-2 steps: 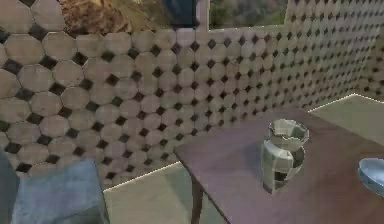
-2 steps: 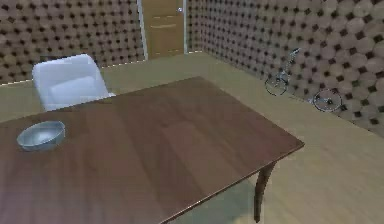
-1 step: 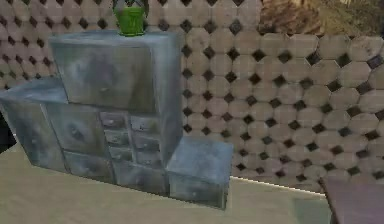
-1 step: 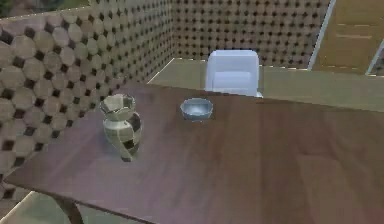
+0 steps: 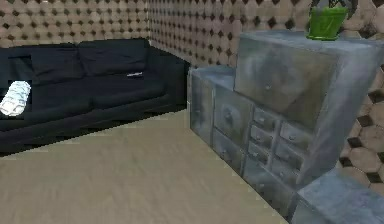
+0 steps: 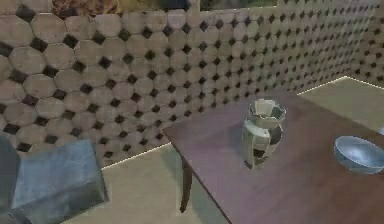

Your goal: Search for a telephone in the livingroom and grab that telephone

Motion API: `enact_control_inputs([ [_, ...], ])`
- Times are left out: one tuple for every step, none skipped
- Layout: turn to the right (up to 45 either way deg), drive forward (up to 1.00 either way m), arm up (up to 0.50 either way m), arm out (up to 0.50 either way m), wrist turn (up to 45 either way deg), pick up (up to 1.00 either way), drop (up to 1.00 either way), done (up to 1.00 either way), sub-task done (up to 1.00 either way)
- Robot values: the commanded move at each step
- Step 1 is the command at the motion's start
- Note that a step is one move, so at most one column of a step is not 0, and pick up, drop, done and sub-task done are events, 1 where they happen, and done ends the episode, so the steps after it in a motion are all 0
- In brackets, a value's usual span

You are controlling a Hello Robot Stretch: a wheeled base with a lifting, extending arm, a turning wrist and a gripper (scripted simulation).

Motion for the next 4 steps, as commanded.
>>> enact_control_inputs([
  [-30.0,0.00,0.00,0.00,0.0,0.00,0.00,0.00,0.00],
  [0.0,0.25,0.00,0.00,0.0,0.00,0.00,0.00,0.00],
  [9.0,0.00,0.00,0.00,0.0,0.00,0.00,0.00,0.00],
  [0.0,1.00,0.00,0.00,0.0,0.00,0.00,0.00,0.00],
])
